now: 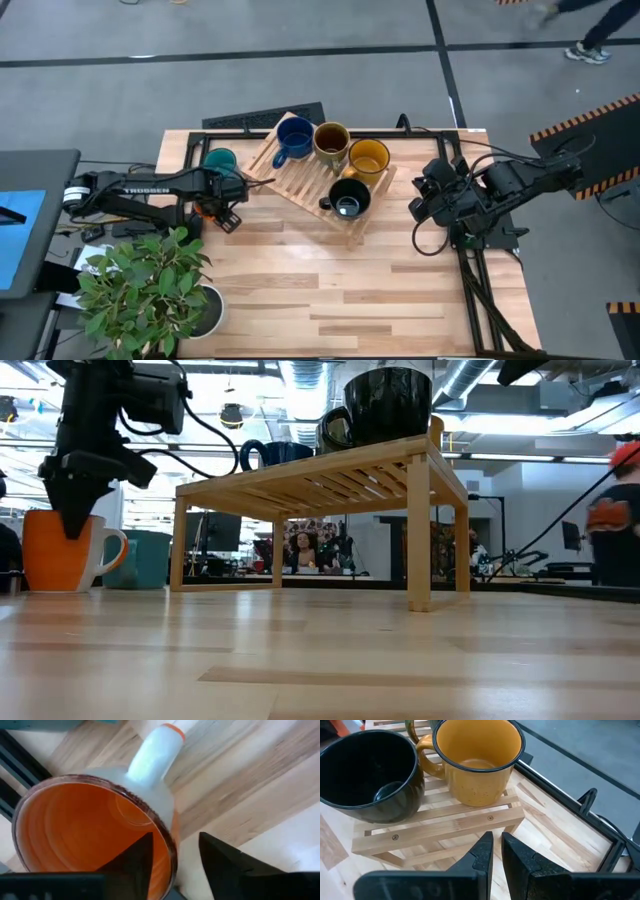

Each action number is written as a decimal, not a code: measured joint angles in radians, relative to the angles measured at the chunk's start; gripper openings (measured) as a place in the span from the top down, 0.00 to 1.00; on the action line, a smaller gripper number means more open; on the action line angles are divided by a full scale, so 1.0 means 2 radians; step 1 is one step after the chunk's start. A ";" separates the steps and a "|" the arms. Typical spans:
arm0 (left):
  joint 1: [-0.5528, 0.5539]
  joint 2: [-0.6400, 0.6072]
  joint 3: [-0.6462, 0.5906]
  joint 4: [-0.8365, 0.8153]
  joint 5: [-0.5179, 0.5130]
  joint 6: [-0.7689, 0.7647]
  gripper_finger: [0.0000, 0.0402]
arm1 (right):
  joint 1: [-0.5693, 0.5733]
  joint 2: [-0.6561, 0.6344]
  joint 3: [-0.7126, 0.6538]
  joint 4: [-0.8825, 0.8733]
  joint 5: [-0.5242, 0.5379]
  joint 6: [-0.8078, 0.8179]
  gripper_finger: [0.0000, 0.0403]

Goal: Place coffee mugs
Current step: Put the orange mug on the shelf

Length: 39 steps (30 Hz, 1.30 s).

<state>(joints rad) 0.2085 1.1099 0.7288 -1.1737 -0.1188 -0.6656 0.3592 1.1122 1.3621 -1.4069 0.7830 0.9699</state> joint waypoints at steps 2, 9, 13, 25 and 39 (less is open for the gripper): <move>0.000 0.000 0.001 -0.012 0.005 0.010 0.72 | 0.000 0.000 0.000 0.001 0.000 0.000 0.84; -0.007 -0.005 0.053 -0.069 0.031 0.047 0.98 | 0.000 0.000 0.000 0.001 0.000 0.000 0.84; -0.007 -0.006 0.112 -0.119 0.063 0.060 0.99 | 0.000 0.000 0.000 0.001 0.000 0.000 0.84; -0.057 0.033 0.383 -0.181 0.133 0.003 1.00 | -0.001 0.000 0.000 0.001 0.000 0.000 0.84; -0.126 0.358 0.802 -0.197 0.051 0.216 1.00 | -0.001 0.000 0.000 0.010 0.000 0.000 0.84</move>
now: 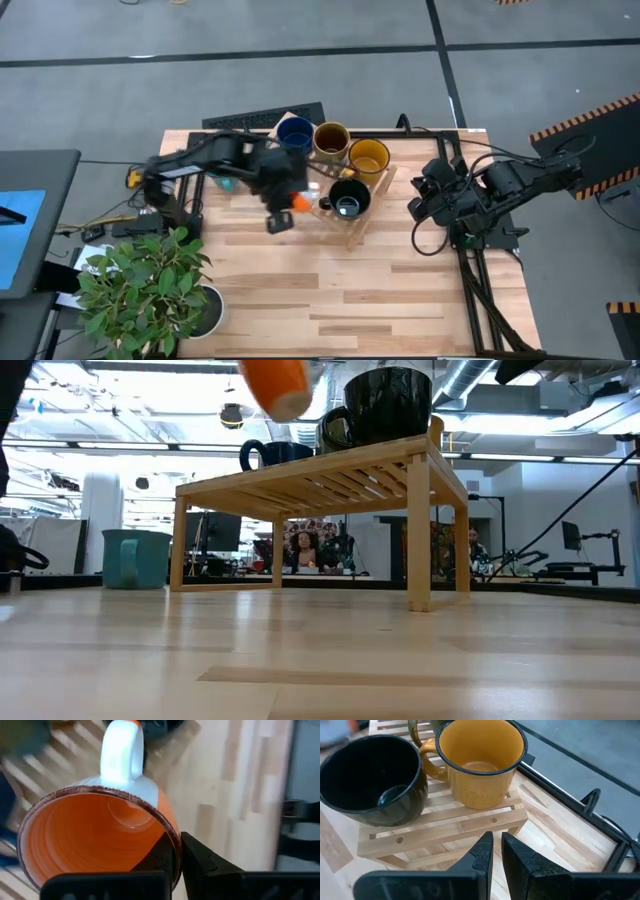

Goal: Place coffee mugs
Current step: Put the orange mug on the shelf

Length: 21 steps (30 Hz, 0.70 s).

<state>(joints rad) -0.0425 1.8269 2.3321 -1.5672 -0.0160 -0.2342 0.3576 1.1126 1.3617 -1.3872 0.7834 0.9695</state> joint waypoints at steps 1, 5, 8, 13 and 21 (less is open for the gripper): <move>0.000 0.016 0.013 -0.002 -0.011 0.014 1.00 | 0.000 0.000 0.000 0.003 0.000 0.000 0.84; 0.004 0.031 -0.003 -0.003 -0.042 0.045 1.00 | 0.000 0.000 0.000 0.010 0.000 0.001 0.84; 0.009 0.037 -0.006 0.000 -0.067 0.047 1.00 | 0.000 0.000 0.000 0.011 0.000 0.007 0.84; 0.021 0.037 -0.007 -0.002 -0.089 0.063 1.00 | 0.000 0.003 0.000 0.014 -0.002 0.008 0.84; 0.045 0.037 -0.007 -0.002 -0.074 0.072 1.00 | 0.000 0.003 0.000 0.018 -0.002 0.009 0.84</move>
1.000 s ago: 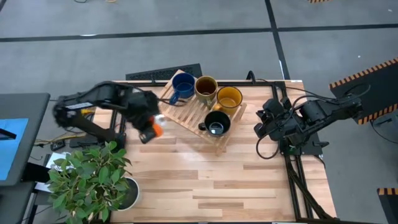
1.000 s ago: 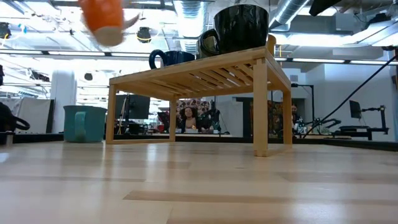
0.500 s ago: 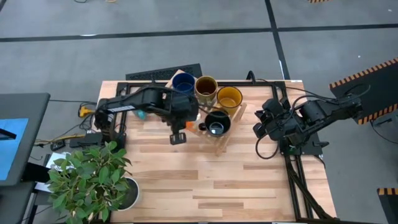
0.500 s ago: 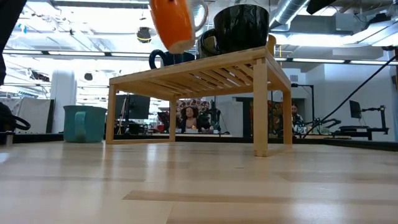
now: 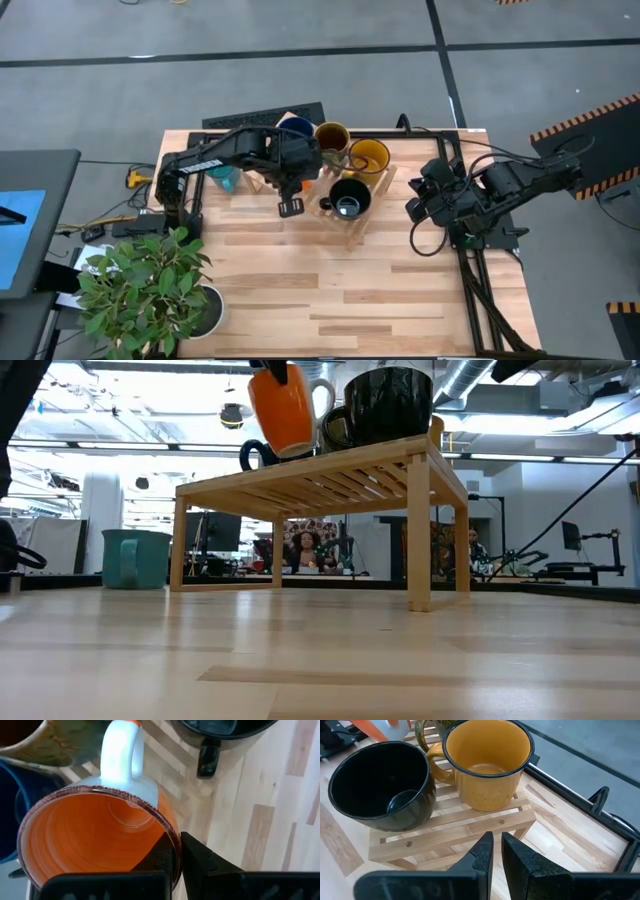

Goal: Place coffee mugs
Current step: Put the orange mug on the shelf

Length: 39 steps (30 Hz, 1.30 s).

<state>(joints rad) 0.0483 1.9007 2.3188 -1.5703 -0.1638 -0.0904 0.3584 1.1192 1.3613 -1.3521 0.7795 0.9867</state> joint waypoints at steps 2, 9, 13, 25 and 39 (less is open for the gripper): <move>0.003 0.005 -0.002 0.000 0.001 0.003 1.00 | 0.000 0.000 0.000 0.000 0.000 0.000 0.84; 0.006 0.017 -0.035 0.007 0.039 0.018 1.00 | 0.000 0.000 0.000 0.000 0.000 0.002 0.84; 0.006 0.015 -0.040 0.011 0.037 0.017 1.00 | 0.000 0.000 0.000 0.001 0.000 0.004 0.84; 0.006 0.017 -0.042 0.036 0.013 0.045 0.84 | 0.000 0.000 0.000 0.002 0.002 0.015 0.84; 0.013 0.013 -0.001 0.034 0.004 0.050 0.66 | 0.000 0.000 0.000 0.002 0.002 0.017 0.84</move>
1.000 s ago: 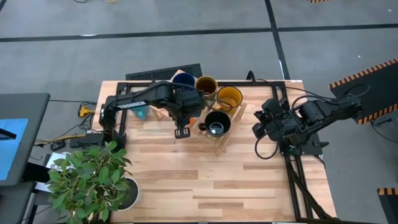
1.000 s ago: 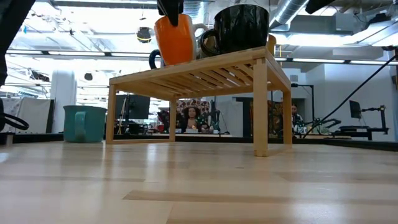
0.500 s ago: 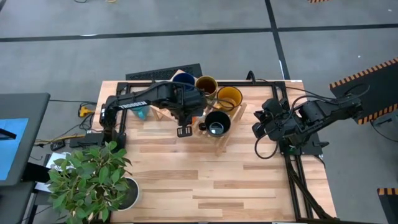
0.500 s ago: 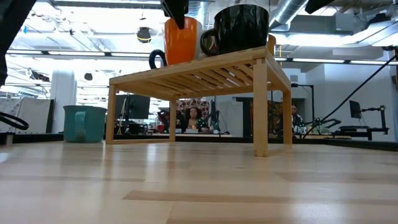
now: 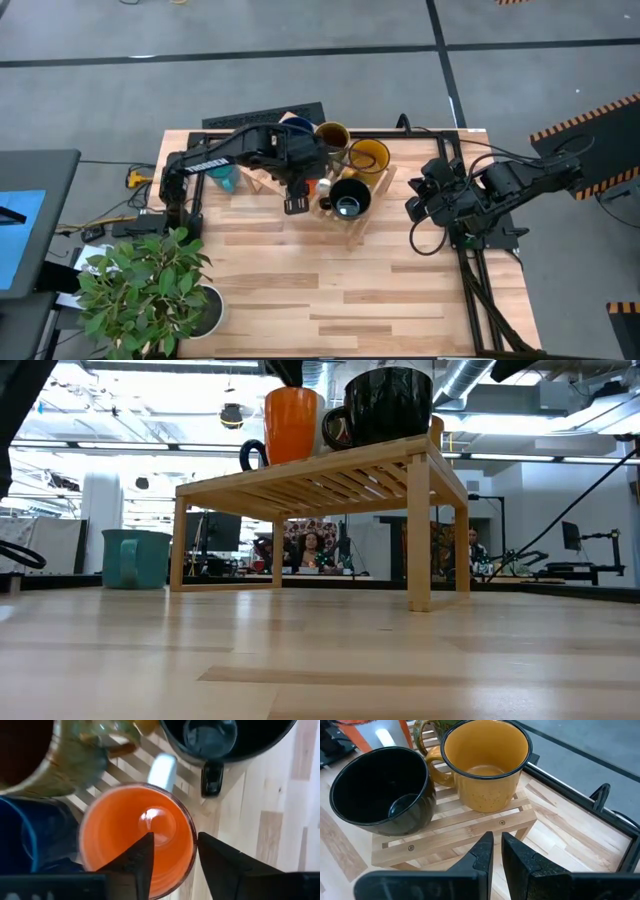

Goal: Place coffee mugs
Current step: Put the orange mug on the shelf, then put the light blue mug on the shelf

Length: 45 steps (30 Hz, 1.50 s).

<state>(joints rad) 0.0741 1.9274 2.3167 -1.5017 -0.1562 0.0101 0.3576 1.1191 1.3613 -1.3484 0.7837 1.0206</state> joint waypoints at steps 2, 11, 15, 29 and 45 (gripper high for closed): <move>0.002 0.000 0.013 -0.003 0.001 0.000 0.63 | 0.000 0.000 0.000 0.000 0.000 0.000 0.84; 0.026 -0.060 0.017 -0.014 -0.011 -0.073 0.58 | 0.000 0.000 0.000 0.000 0.001 0.000 0.84; 0.024 -0.111 0.017 -0.012 -0.088 -0.102 0.58 | 0.000 0.000 0.000 0.000 0.001 0.001 0.84; 0.036 -0.415 -0.453 0.111 -0.165 -0.239 0.58 | 0.000 0.000 0.000 -0.001 0.002 0.001 0.84; 0.179 -0.456 -0.716 0.129 -0.094 0.029 0.58 | 0.000 0.000 0.000 -0.001 0.002 0.000 0.84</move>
<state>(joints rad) 0.4324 1.0160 0.8847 -1.2437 -0.3432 0.0672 0.3576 1.1191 1.3617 -1.3499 0.7872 1.0210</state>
